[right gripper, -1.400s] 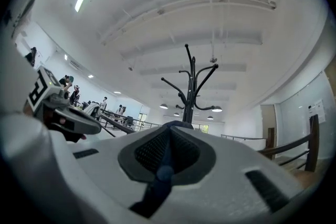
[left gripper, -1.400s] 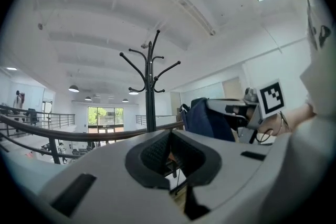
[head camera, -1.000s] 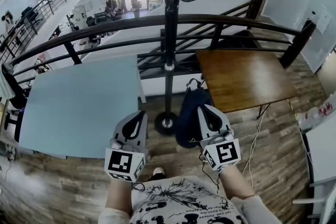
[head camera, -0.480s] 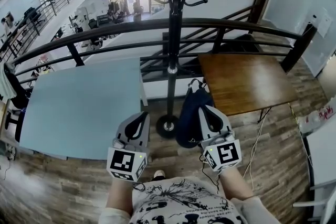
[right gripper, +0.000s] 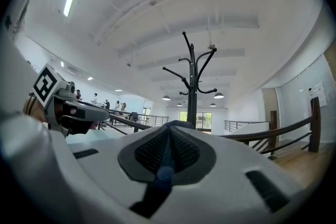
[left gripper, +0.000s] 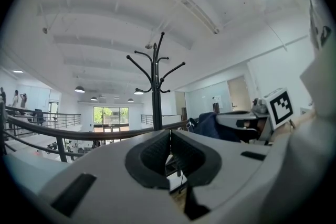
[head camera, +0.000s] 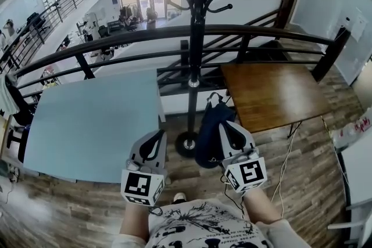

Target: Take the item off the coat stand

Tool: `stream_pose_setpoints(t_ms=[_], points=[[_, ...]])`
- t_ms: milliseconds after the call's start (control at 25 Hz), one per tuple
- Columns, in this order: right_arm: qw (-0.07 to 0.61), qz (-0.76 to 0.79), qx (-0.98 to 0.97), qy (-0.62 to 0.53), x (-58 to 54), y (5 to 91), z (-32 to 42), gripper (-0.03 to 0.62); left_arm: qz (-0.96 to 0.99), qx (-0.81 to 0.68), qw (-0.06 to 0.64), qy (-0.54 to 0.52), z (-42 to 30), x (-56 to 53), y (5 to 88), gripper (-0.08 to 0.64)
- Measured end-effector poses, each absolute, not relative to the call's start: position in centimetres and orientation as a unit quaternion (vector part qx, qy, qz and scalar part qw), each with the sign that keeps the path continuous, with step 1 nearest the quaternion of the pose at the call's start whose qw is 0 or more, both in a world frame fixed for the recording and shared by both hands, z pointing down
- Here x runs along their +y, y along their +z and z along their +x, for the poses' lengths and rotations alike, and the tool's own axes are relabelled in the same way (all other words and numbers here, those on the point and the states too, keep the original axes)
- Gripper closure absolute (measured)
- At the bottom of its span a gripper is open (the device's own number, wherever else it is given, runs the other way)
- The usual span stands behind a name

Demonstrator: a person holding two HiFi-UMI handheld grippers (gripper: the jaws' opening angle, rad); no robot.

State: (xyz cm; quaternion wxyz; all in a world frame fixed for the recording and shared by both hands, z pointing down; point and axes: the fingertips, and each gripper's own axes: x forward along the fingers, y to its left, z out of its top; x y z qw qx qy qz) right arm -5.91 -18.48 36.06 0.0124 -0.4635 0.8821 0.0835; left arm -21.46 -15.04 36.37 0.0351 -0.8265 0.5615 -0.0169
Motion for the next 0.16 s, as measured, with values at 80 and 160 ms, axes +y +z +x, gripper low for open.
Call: stream_pose_setpoints(t_ms=[80, 160], points=[[0.013, -0.463, 0.882, 0.083, -18.84, 36.04, -6.23, 0.584, -0.826, 0.562, 0.037, -0.017, -21.74, -15.36, 36.27, 0.555], [0.013, -0.463, 0.882, 0.083, -19.18, 36.07, -6.56, 0.584, -0.825, 0.563, 0.038, -0.018, -22.07, -15.69, 36.28, 0.555]])
